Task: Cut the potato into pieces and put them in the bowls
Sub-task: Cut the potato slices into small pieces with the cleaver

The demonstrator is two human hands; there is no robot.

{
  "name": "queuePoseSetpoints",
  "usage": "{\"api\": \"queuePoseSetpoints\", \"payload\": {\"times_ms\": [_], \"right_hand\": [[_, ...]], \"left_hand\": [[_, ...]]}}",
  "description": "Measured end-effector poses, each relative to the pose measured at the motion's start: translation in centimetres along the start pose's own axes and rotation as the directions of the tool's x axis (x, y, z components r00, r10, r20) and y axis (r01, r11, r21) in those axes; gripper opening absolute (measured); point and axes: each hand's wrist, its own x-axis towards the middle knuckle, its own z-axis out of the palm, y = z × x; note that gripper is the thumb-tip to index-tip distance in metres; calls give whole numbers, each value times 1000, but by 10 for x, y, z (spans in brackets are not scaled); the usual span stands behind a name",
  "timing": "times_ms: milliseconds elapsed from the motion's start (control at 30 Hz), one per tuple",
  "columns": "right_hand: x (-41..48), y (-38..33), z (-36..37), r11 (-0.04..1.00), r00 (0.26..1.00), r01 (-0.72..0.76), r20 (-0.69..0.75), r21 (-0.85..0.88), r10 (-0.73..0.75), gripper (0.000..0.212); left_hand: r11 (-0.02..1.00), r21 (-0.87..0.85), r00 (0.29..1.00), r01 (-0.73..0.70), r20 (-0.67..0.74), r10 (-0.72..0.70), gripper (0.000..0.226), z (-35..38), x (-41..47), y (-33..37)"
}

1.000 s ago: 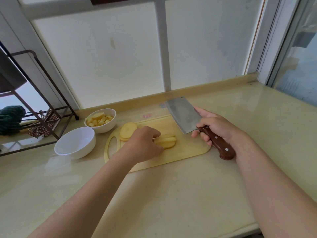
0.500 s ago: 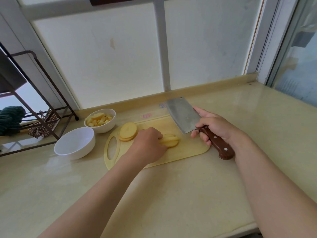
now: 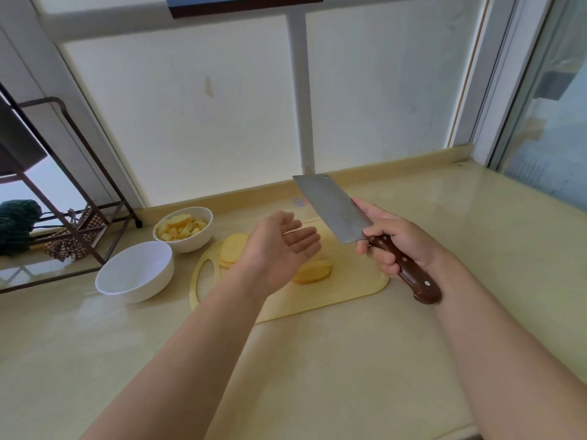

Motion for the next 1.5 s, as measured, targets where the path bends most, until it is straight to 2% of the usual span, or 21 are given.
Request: {"api": "queuePoseSetpoints", "payload": {"times_ms": [100,167,400,733,833,900,933,1000,1033,1067,1100,1133,1167,1200,1267,1367,1500], "right_hand": [[-1,0,3,1000,1000,6,15,-4,-6,61],[-1,1,4,1000,1000,-2,8,-11,2,61],[2,2,6,999,1000,-7,14,-43,7,64],[1,2,6,1000,999,14,44,-9,-14,64],[0,1,4,999,999,34,17,0,-34,63],[0,0,2,999,999,40,-13,13,-39,62],[0,0,2,999,999,39,-27,20,-38,62],[0,-1,2,999,998,39,-41,29,-38,61],[1,-1,3,999,998,40,-43,28,-39,60],[1,0,3,999,998,39,-43,24,-38,59],[1,0,4,999,998,36,-45,23,-35,58],[2,0,4,999,998,30,-48,21,-29,57],[2,0,5,1000,998,23,-55,19,-22,56],[2,1,5,1000,998,17,-64,16,-16,56],[2,1,6,1000,997,7,-83,7,-7,55],[3,1,5,1000,994,-4,-105,-3,4,55],[3,1,5,999,992,-22,-123,-25,18,57]], "left_hand": [[987,-137,984,82,166,-59,43,12,1,-3],[984,-158,978,82,204,-49,43,16,1,-3],[984,-166,983,59,180,-29,46,4,3,2],[942,-316,937,115,349,3,69,15,7,-3],[948,-315,951,54,306,47,65,4,4,2],[966,-256,977,-22,201,75,54,-7,3,9],[984,-163,988,-66,127,88,46,-13,3,12],[967,184,984,-174,12,175,29,-24,2,12],[869,425,962,-252,15,271,23,-31,1,10],[671,656,921,-346,102,375,20,-39,1,6],[397,809,867,-434,255,428,21,-48,1,0],[131,851,809,-509,421,410,26,-55,1,-7],[-64,816,751,-575,558,352,33,-61,3,-12],[-182,759,703,-625,648,293,38,-64,7,-17],[-256,690,645,-677,724,244,43,-63,10,-19],[-281,621,573,-731,783,242,43,-61,14,-17],[-305,524,473,-795,851,227,33,-66,19,-21]]}}
